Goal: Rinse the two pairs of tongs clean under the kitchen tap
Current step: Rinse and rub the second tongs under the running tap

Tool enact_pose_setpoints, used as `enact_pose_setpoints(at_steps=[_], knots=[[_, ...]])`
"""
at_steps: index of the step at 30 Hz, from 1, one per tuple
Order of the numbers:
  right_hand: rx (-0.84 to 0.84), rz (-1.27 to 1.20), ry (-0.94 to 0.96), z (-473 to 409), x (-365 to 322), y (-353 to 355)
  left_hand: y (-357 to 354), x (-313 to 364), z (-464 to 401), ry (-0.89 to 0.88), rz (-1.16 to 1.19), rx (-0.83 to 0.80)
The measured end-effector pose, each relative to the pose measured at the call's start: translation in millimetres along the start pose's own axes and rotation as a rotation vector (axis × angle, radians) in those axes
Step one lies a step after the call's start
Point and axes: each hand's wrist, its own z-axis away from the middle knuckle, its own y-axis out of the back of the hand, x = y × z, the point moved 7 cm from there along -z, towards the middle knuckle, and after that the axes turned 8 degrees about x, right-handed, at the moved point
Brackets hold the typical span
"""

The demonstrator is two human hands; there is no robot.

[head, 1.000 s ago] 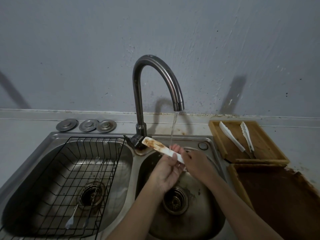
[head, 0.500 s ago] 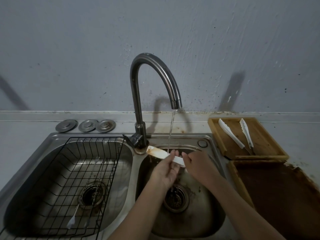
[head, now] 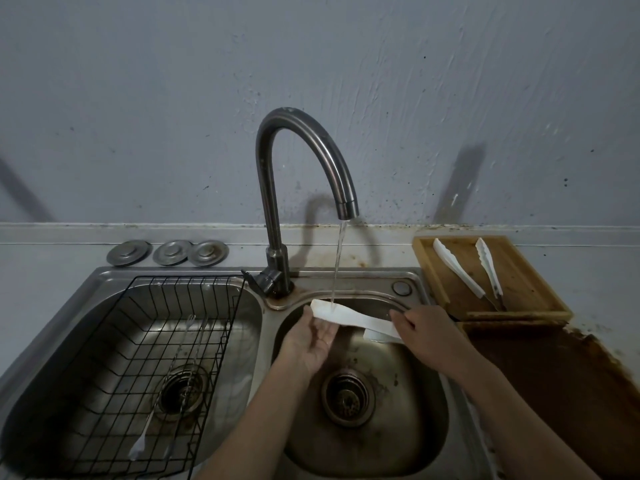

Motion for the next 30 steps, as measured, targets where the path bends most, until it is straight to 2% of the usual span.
enact_pose_setpoints(at_steps=[3, 6, 11, 15, 18, 20, 23, 25, 27, 30], knots=[[-0.026, 0.017, -0.005, 2, 2, 0, 2, -11, -2, 0.029, -0.181, -0.038], [-0.05, 0.023, 0.029, 5, 5, -2, 7, -7, -5, -0.024, -0.35, -0.015], [-0.041, -0.033, 0.037, 6, 13, -4, 17, 11, -12, -0.108, -0.355, 0.023], [-0.056, -0.066, 0.032, 6, 16, -5, 13, 17, -10, -0.15, -0.535, -0.027], [-0.043, -0.049, 0.048, 6, 15, -5, 9, 19, -6, -0.274, -0.812, -0.077], [-0.022, -0.057, 0.064, 6, 13, -4, 5, 21, -4, -0.383, -0.901, -0.078], [-0.01, -0.135, 0.078, 8, 14, 0, 0, 22, 1, -0.332, -0.68, -0.107], [-0.013, -0.128, 0.146, 11, 12, 3, 3, 30, -3, -0.301, -0.601, -0.054], [0.018, 0.0, 0.253, 15, 8, 5, 2, 35, -2, -0.27, -0.557, -0.07], [0.181, 0.228, 0.475, 20, -7, 13, -3, 36, 1, -0.198, -0.399, -0.112]])
